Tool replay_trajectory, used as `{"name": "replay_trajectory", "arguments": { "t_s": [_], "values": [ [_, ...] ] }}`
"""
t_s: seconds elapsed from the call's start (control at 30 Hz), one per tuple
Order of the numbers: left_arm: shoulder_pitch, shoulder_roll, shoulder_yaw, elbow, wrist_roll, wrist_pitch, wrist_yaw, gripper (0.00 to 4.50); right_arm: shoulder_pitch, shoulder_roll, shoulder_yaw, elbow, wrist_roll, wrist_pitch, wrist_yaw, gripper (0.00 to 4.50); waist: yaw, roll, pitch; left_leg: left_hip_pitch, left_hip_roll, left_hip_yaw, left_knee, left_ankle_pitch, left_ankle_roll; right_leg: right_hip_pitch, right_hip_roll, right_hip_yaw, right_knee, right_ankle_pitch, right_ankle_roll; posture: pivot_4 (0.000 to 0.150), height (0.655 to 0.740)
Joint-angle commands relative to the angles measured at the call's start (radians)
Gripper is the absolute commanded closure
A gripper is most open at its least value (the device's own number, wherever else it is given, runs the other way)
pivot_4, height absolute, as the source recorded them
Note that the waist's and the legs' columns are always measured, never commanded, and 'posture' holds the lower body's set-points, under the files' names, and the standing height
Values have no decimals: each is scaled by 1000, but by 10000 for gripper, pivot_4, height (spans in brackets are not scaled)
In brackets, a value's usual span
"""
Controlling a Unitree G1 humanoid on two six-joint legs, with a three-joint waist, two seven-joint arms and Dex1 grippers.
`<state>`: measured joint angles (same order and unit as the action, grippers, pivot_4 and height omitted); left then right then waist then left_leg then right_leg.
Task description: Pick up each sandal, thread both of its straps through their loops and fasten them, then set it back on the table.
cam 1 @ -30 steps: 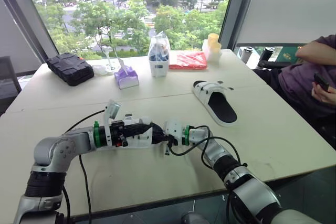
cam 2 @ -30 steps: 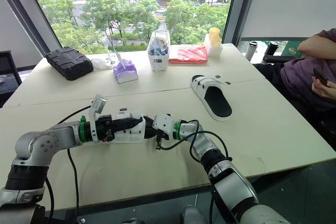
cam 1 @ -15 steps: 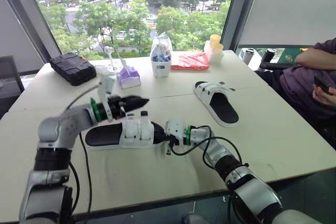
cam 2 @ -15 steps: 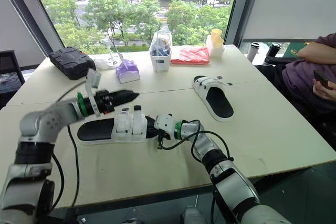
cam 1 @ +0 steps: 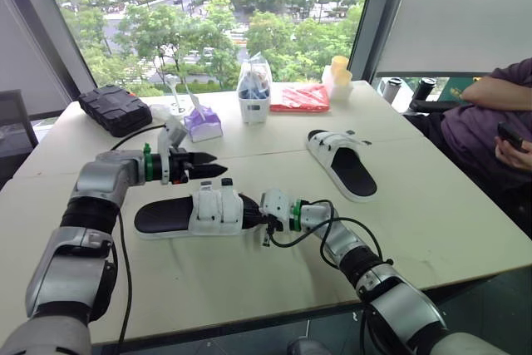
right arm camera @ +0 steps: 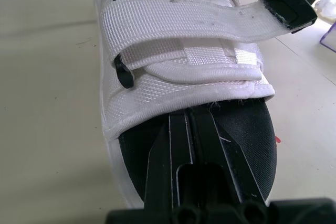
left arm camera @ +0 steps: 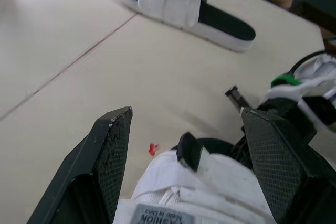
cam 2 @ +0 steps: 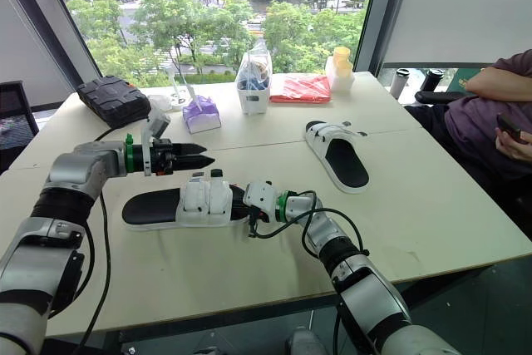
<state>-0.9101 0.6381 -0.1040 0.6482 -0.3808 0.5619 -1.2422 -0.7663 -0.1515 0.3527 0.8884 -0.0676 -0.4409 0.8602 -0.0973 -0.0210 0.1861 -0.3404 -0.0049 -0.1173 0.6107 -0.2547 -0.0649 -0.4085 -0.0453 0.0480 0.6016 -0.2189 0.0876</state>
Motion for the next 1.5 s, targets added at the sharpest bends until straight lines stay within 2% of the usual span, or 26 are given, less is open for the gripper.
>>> {"name": "replay_trajectory", "arguments": {
  "t_s": [0.03, 0.07, 0.17, 0.3, 0.33, 0.43, 0.53, 0.63, 0.8, 0.97, 1.13, 1.3, 1.4, 1.5],
  "values": [
    [-20, -17, -5, 20, 29, -23, -40, 10974, 45, -12, 41, 96, -80, 69, -4, 45000, 0, 0, 0, 0, 0, 0, 0, 0, 0, 0, 0, 0, 0, 0, 0, 1500, 7400],
    [-22, -31, -7, 40, 43, -32, -28, 10974, 47, -13, 41, 94, -80, 68, -3, 45000, 0, 0, 0, 0, 0, 0, 0, 0, 0, 0, 0, 0, 0, 0, 0, 1500, 7400],
    [-25, -61, 4, 76, 67, -66, -22, 19863, 48, -12, 42, 91, -80, 71, -2, 45000, 0, 0, 0, 0, 0, 0, 0, 0, 0, 0, 0, 0, 0, 0, 0, 1500, 7400],
    [-24, -68, 9, 51, 63, -41, -75, 40266, 47, -14, 39, 89, -79, 72, -4, 45000, -1, 0, 0, 0, 0, 0, 0, 0, 0, 0, 0, 0, 0, 0, 0, 1500, 7400],
    [-21, -67, 7, 45, 69, -46, -79, 44219, 47, -15, 38, 90, -79, 71, -5, 45000, -1, 0, 0, 0, 0, 0, 0, 0, 0, 0, 0, 0, 0, 0, 0, 1500, 7400],
    [-39, -75, 44, 33, 39, -21, -82, 44219, 46, -18, 37, 93, -79, 70, -6, 45000, -1, 0, 0, 0, 0, 0, 0, 0, 0, 0, 0, 0, 0, 0, 0, 1500, 7400],
    [-89, -84, 134, 13, -58, 76, -84, 44219, 49, -19, 38, 89, -79, 70, -6, 45000, -1, -1, 0, 0, 0, 0, 0, 0, 0, 0, 0, 0, 0, 0, 0, 1500, 7400],
    [-137, -96, 199, 35, -94, 121, -33, 44219, 51, -18, 39, 89, -79, 70, -5, 45000, -1, 0, 1, 0, 0, 0, 1, 0, 0, 0, 0, 0, 0, 0, 0, 1500, 7400],
    [-127, -101, 161, 77, -29, 50, -16, 44219, 53, -15, 43, 89, -80, 71, -6, 45000, 1, -1, 2, 0, 0, 0, 0, 0, 0, 0, 0, 0, 0, 1, 1, 1500, 7400],
    [-168, -118, 147, 228, 51, -56, 64, 44219, 58, -18, 42, 84, -81, 72, -4, 45000, 2, -1, 2, 0, 0, -1, 0, 0, 0, 1, 0, 0, 0, 1, 2, 1500, 7400],
    [-186, -125, 25, 422, 240, -274, 72, 44219, 66, -18, 43, 75, -80, 74, -3, 45000, 2, -1, 2, 0, -1, 0, 1, 0, 0, 1, 0, 0, 0, 1, 2, 1500, 7400],
    [-223, -146, -24, 530, 332, -391, 70, 44219, 66, -18, 41, 68, -78, 78, -3, 45000, 2, -1, 1, 1, -1, -1, 0, 0, 0, 2, 0, 0, 0, 1, 3, 1500, 7400],
    [-252, -158, -15, 570, 357, -411, 110, 34662, 66, -21, 38, 59, -75, 82, -1, 45000, 1, 0, 1, 1, -1, -1, 1, 0, 0, 2, 0, 0, 0, 1, 3, 1500, 7400],
    [-260, -154, -11, 584, 376, -440, 102, 19324, 62, -16, 20, 33, -49, 108, 11, 45000, 1, -1, 2, 0, -1, -1, 0, 0, 0, 2, 0, 0, 0, 1, 3, 1500, 7400]
  ]
}}
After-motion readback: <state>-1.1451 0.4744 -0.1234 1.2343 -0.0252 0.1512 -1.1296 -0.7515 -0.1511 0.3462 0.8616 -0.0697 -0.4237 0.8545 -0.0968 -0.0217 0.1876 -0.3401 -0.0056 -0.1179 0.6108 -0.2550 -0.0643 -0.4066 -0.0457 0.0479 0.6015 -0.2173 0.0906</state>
